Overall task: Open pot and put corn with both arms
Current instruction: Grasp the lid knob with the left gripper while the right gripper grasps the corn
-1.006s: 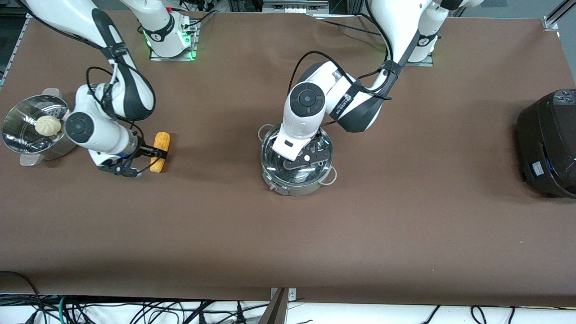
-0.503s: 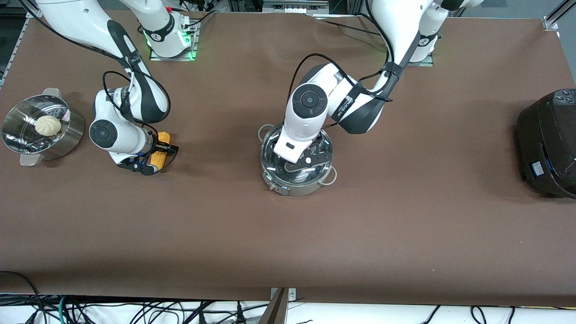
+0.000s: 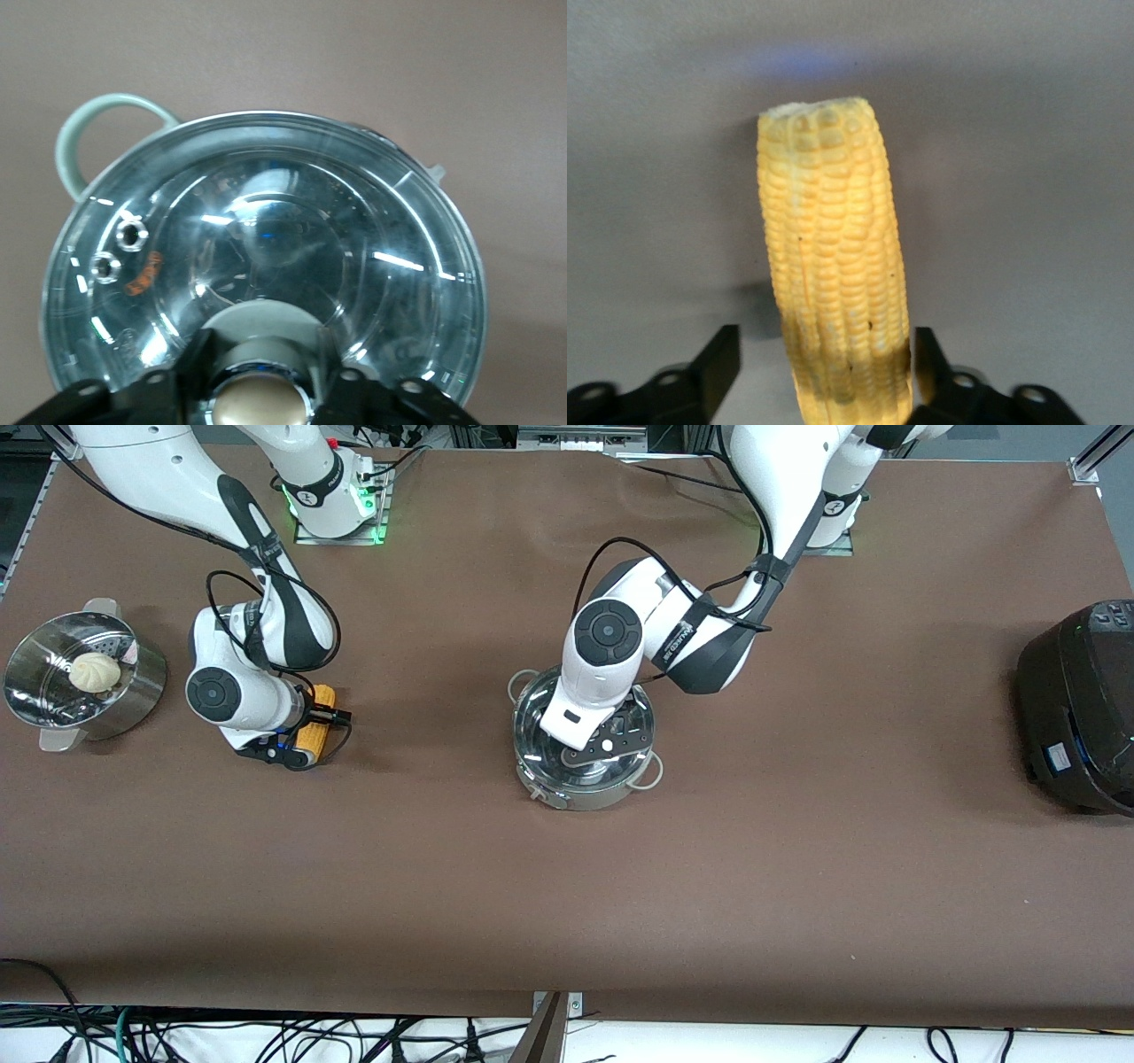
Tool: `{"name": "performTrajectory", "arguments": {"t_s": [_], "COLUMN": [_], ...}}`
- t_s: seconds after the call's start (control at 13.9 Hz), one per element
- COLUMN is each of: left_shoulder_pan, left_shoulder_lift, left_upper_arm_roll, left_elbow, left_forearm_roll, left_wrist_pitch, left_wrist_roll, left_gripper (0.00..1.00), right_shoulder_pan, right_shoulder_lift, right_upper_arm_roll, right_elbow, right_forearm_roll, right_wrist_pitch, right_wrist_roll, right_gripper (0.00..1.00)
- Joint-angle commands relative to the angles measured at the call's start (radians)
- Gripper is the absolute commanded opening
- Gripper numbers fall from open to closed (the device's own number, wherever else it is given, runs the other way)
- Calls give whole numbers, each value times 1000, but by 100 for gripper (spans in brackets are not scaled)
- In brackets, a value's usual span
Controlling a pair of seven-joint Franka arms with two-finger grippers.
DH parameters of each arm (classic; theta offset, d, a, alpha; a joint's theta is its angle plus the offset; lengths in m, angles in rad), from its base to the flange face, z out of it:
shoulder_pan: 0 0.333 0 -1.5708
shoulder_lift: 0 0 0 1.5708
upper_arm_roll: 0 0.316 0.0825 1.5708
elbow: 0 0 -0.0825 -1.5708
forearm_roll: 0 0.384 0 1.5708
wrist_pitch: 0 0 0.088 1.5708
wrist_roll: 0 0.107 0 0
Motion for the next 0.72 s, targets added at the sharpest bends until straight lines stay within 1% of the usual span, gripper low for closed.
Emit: {"name": "performTrajectory", "arguments": {"t_s": [0.0,0.07,0.14,0.22,0.36,0.43,0.5,0.65], "left_shoulder_pan": [3,3,3,3,6,8,9,25], "left_shoulder_lift": [-4,-6,-7,-9,-19,-36,-48,-99], "left_upper_arm_roll": [-6,-6,-6,-6,-8,-8,-8,-11], "left_elbow": [-10,-10,-10,-10,-7,1,13,15], "left_forearm_roll": [19,19,19,19,14,6,2,-4], "left_wrist_pitch": [16,13,10,5,-3,-36,-77,-153], "left_wrist_roll": [20,20,20,20,27,26,24,26], "left_gripper": [33,23,10,0,0,0,0,0], "right_shoulder_pan": [1,2,2,2,2,4,13,27], "right_shoulder_lift": [-5,-5,-10,-16,-25,-25,-23,-25], "right_upper_arm_roll": [-1,-1,-1,-1,7,8,8,8], "right_elbow": [6,8,12,37,150,219,283,389], "right_forearm_roll": [-34,-44,-45,-45,-48,-48,-48,-43], "right_wrist_pitch": [-44,-56,-58,-81,-262,-354,-421,-496], "right_wrist_roll": [0,3,5,0,-1,-3,-3,-6], "right_gripper": [0,0,0,0,0,0,0,0]}}
